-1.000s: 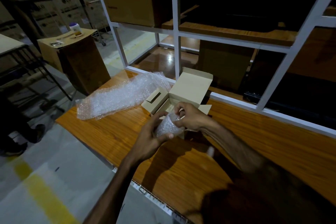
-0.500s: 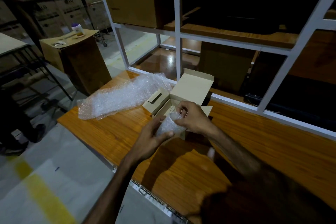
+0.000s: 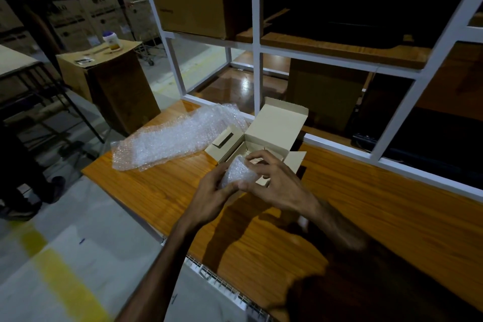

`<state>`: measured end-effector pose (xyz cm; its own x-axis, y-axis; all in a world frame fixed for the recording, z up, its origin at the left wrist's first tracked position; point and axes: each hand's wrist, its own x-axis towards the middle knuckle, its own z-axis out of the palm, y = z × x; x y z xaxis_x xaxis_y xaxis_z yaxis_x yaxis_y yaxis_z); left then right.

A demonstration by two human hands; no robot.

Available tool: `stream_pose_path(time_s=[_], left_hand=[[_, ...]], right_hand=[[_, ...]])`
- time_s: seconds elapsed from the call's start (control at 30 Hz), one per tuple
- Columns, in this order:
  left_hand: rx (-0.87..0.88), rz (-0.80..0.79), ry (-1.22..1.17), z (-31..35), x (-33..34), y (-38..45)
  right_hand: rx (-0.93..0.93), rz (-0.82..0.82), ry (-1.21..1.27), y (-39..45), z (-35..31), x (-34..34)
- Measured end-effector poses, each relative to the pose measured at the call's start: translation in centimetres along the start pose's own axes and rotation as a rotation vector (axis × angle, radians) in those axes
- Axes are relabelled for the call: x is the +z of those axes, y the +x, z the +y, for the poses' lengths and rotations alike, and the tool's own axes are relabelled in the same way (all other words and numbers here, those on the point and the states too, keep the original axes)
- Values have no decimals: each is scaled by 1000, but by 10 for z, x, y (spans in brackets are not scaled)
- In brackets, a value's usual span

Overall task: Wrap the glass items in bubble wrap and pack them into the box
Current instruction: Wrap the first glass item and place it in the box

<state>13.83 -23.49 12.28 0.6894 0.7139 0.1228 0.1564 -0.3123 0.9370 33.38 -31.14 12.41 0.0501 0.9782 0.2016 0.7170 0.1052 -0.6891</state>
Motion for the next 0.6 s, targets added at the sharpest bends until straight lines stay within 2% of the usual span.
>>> stream_pose_path(time_s=[0.17, 0.3, 0.4, 0.6], left_hand=[[-2, -30, 0, 1, -1, 0], [10, -57, -12, 3, -1, 1], [21, -20, 29, 7, 2, 1], [28, 70, -72, 5, 3, 3]], right_hand=[[-7, -33, -24, 7, 5, -12], [81, 24, 166, 6, 1, -13], [153, 38, 223, 6, -8, 1], [334, 262, 474, 14, -20, 14]])
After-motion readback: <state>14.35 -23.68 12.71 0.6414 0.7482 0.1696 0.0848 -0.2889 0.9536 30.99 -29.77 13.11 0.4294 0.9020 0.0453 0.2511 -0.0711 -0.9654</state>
